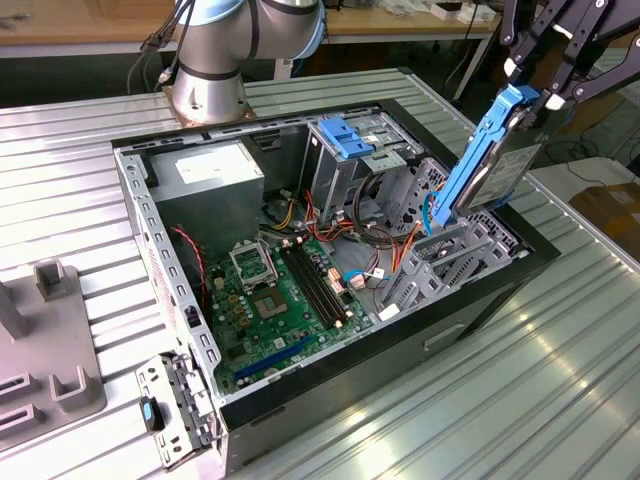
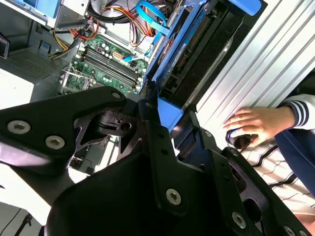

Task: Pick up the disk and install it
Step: 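Pick up the disk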

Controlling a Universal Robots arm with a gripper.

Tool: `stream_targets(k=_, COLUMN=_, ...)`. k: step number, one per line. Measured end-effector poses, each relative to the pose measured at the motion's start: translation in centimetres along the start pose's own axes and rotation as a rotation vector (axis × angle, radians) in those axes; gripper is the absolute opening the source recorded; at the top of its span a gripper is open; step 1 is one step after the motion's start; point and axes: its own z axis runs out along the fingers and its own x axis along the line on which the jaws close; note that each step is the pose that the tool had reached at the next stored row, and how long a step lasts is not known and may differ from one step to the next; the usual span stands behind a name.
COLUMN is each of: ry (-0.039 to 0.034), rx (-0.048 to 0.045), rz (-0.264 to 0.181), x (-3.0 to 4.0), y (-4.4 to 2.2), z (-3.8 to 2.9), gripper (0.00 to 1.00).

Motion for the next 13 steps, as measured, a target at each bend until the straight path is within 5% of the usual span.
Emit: stream_targets(k=13, ry=0.0002, rx=0.0015, rz=0.0, x=0.1, y=0.4, z=0.69, gripper=0.37)
